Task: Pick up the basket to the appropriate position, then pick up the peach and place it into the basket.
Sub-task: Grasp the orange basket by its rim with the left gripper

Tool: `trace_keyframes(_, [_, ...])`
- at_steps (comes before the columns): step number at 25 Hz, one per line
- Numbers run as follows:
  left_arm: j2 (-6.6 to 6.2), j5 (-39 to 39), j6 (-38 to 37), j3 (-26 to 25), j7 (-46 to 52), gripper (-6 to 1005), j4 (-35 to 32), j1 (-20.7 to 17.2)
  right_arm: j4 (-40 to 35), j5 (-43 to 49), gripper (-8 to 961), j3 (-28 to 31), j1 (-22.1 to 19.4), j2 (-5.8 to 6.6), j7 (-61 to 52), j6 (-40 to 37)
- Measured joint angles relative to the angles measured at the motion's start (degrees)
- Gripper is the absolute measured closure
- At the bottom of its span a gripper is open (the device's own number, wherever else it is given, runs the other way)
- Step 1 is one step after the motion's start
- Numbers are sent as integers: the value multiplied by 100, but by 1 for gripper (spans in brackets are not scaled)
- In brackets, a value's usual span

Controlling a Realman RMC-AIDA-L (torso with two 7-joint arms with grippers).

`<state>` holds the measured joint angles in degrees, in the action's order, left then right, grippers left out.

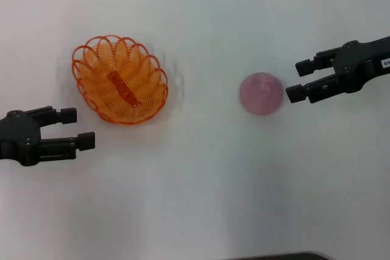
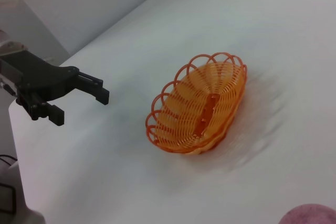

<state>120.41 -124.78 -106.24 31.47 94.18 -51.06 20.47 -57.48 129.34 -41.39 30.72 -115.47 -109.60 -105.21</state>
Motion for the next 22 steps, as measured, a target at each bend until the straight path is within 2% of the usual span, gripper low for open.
trace_keyframes(16, [0,-129,-14,-12,11,96,0,44,6,-11,38,0,22,-4,-9,19])
trace_keyframes(22, [0,69,-46,-165,192,97,23,111,17,-6,37,0,23,-10,-9,52])
